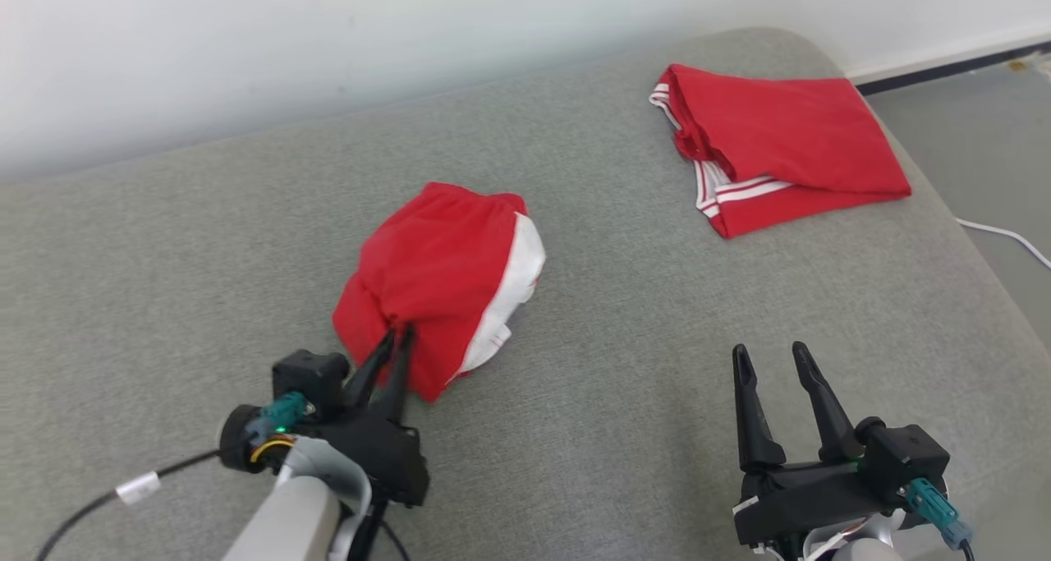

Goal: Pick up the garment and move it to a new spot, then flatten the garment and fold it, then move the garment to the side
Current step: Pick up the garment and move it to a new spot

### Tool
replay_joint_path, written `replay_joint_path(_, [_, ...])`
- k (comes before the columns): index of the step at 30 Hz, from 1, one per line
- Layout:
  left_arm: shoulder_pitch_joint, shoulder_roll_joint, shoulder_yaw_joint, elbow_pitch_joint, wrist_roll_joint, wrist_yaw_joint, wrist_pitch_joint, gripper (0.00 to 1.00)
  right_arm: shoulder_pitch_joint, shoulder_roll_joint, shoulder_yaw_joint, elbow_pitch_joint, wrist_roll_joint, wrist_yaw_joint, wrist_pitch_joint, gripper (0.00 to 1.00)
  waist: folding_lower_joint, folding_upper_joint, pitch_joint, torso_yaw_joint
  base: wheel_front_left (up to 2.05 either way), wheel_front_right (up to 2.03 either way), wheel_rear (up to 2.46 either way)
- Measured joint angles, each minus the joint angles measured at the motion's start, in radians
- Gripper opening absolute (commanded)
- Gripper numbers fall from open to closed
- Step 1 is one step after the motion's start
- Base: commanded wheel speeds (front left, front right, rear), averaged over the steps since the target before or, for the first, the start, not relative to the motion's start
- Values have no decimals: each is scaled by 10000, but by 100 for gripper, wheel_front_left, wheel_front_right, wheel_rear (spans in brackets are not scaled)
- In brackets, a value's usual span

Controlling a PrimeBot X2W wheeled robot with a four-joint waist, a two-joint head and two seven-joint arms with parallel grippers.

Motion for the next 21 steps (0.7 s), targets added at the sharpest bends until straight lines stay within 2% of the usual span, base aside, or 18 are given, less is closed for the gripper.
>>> replay_joint_path(5, [13,-253,-138,-320,161,-109,-688,100,109,-2,-71,-77,-61,0,-2,100,0,0,-157,295,0,0,0])
replay_joint_path(10, [30,-192,245,-1049,284,100,-909,100,266,2,-211,-132,-142,0,-2,100,0,0,-392,716,0,0,0])
replay_joint_path(18, [1063,585,1319,-2543,984,700,-972,100,463,4,-290,-219,-255,0,-2,100,-1,0,-849,1508,0,0,0])
replay_joint_path(21, [1693,767,1779,-3051,1174,761,-970,100,514,4,-295,-222,-263,0,-2,100,-1,0,-995,1803,0,0,0])
